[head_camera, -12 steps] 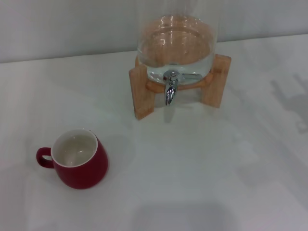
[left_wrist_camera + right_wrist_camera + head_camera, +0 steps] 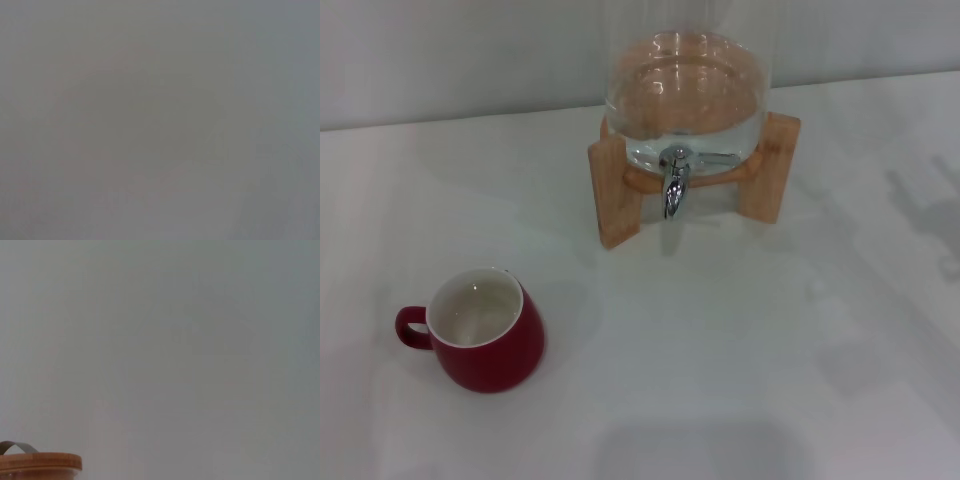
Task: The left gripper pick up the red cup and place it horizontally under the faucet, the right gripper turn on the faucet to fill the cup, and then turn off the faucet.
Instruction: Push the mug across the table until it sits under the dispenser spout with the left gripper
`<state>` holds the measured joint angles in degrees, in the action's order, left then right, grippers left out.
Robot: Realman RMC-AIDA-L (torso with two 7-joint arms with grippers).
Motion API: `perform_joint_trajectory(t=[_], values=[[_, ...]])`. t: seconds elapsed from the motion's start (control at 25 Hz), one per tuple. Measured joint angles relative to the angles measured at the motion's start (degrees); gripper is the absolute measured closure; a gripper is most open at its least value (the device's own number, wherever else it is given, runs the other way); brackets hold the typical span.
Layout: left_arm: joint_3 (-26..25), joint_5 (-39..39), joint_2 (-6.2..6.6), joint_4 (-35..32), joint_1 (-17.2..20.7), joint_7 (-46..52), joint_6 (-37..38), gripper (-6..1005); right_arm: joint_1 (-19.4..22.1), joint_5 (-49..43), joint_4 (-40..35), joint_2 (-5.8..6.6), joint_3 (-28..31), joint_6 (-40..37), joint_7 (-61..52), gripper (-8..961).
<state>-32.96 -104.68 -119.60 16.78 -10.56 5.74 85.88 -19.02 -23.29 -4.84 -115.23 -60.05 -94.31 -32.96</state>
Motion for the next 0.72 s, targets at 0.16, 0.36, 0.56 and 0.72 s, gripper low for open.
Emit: perform_joint_trajectory(t=[0.16,0.36,0.56,0.72], values=[[0.01,0.01,-0.02,0.20,0.09,0.23,-0.02,197,0.05,0.00,0.00,0.00,0.00,-0.49,0.00,194],[0.18,-1.15,-0.02,0.41,0.18,0.23,-0.27,197,0.16,-0.23,0.13,0.00,0.03,-1.16,0.00,194],[1.23,-3.51,-0.09,0.15,0.78,0.23,-1.33,196,0.49,-0.50,0.30,0.00,-0.75,-1.30,-0.03,194],[4.47,-3.93,-0.07,0.12,0.81,0.23,-1.50,198,1.11,-0.54,0.31,0.00,-1.41,-1.49,-0.17,194]])
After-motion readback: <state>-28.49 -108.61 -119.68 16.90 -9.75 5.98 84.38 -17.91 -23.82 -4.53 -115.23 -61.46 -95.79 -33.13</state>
